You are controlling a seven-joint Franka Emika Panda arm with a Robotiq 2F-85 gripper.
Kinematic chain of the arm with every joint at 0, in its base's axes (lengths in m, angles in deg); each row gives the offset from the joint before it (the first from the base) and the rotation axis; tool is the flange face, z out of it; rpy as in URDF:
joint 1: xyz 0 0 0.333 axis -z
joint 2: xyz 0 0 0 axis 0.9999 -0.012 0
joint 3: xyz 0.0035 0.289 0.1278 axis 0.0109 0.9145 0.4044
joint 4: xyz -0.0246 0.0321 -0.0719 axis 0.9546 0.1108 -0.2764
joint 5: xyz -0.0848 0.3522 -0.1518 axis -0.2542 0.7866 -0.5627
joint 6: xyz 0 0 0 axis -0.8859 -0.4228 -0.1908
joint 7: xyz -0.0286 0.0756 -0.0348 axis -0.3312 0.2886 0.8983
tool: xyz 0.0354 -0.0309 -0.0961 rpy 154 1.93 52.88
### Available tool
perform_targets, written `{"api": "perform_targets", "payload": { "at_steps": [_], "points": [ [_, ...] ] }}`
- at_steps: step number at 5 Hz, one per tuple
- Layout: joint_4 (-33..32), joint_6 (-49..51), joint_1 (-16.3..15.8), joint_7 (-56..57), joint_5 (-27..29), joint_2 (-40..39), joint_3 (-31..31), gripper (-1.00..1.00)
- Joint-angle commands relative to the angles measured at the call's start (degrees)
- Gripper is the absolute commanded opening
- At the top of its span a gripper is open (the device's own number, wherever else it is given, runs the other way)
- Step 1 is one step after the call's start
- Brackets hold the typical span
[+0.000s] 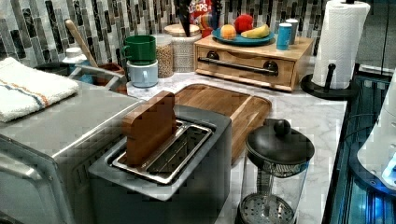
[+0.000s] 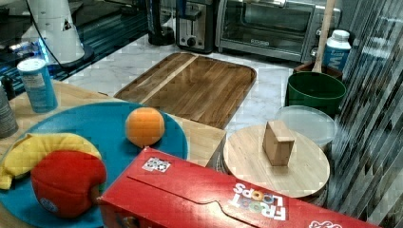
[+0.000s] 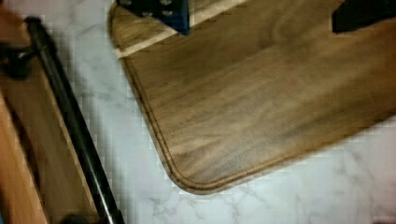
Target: Open the drawer.
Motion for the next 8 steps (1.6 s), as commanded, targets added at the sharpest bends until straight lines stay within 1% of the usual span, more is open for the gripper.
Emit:
{"api": "perform_targets", "payload": {
  "at_steps": [1,2,3,4,5,6,7,8],
  "points": [
    [-7.5,-6.4,2.2,17.5,-7.6,4.4,-3.0,1.00],
    [-9.9,-9.8,3.0,20.1,-9.5,5.1,-4.0,1.00],
    [-10.3,-11.8,4.6,24.3,-10.0,4.9,-4.5,1.00],
    [-11.2,-13.7,5.3,27.0,-8.9,4.1,-5.5,1.00],
    [-11.7,-15.9,5.3,28.5,-9.2,3.0,-6.3,1.00],
    [-12.3,-17.9,5.6,29.4,-11.2,2.1,-6.9,1.00],
    [-12.0,-19.1,6.3,29.4,-10.3,0.4,-6.9,1.00],
    [-14.6,-25.8,6.8,28.4,-11.6,-0.7,-7.7,1.00]
  ]
}}
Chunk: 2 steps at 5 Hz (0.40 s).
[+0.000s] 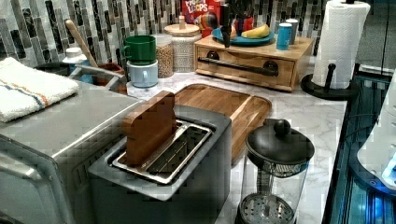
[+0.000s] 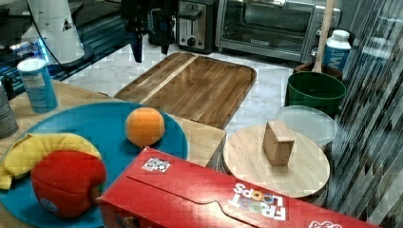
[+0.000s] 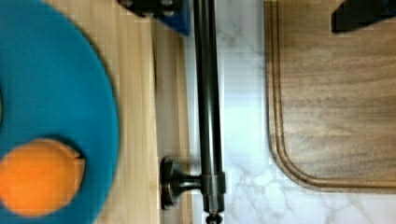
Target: Open the drawer.
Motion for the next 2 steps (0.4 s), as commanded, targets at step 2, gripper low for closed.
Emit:
{"api": "perform_targets", "payload": {
  "at_steps": [2],
  "points": [
    [-3.3,-11.8,0.1,6.8,-0.6,-5.9,-2.5,1.00]
  ]
}}
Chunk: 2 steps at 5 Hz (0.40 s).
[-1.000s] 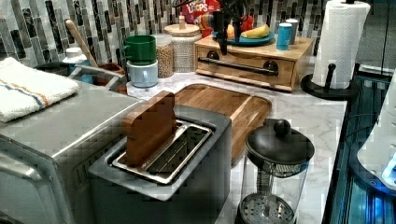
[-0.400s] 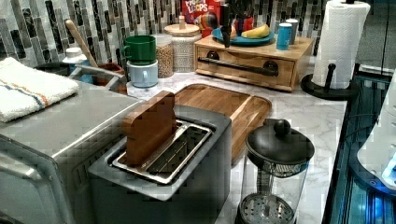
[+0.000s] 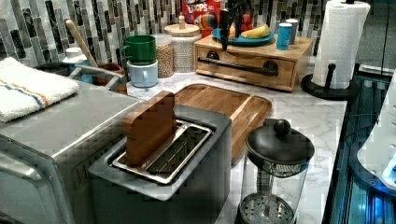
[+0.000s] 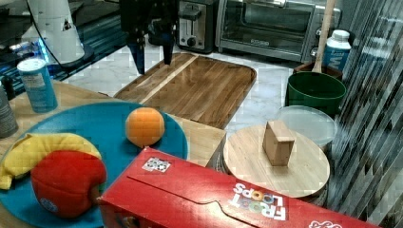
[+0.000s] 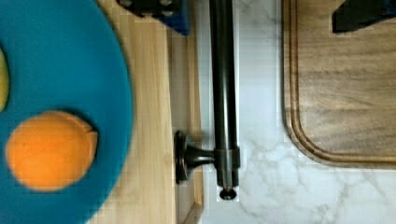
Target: Open the drawer.
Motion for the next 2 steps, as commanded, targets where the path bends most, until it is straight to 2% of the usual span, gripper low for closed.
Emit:
{"api": "perform_targets", "payload": {
  "at_steps": [1,2],
  "points": [
    [-1.6,-5.4,0.1,5.0,0.1,-5.8,-0.3,1.00],
    [-1.4,-6.2,0.0,2.7,0.0,-7.7,0.2,1.00]
  ]
}}
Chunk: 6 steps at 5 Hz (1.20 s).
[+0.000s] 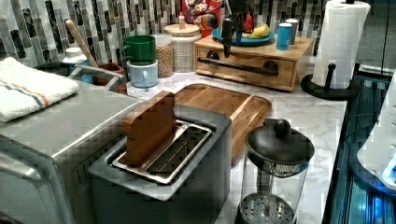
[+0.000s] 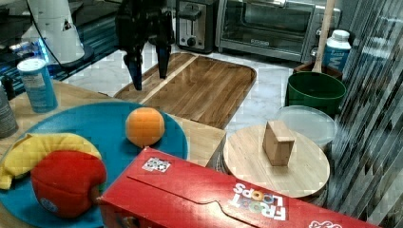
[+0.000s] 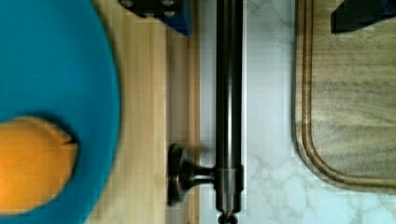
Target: Open the drawer.
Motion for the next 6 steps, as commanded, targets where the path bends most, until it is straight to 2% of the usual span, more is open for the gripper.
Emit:
{"api": "perform_targets", "payload": {
  "at_steps": [1,2,3,4,5,6],
  "points": [
    [-0.7,-5.1,0.1,-3.4,-2.2,-5.5,1.4,1.00],
    [-1.2,-7.9,-0.8,-4.2,-3.3,-6.5,0.1,1.00],
    [0.0,-5.5,0.2,0.1,1.1,-6.9,2.2,1.00],
    [0.9,-6.2,-1.0,-2.3,1.4,-8.5,3.6,1.00],
    [2.6,-7.4,-1.9,-3.1,5.2,-10.9,5.5,1.00],
    [2.3,-8.5,-3.9,-6.5,3.5,-11.4,6.6,1.00]
  ]
}}
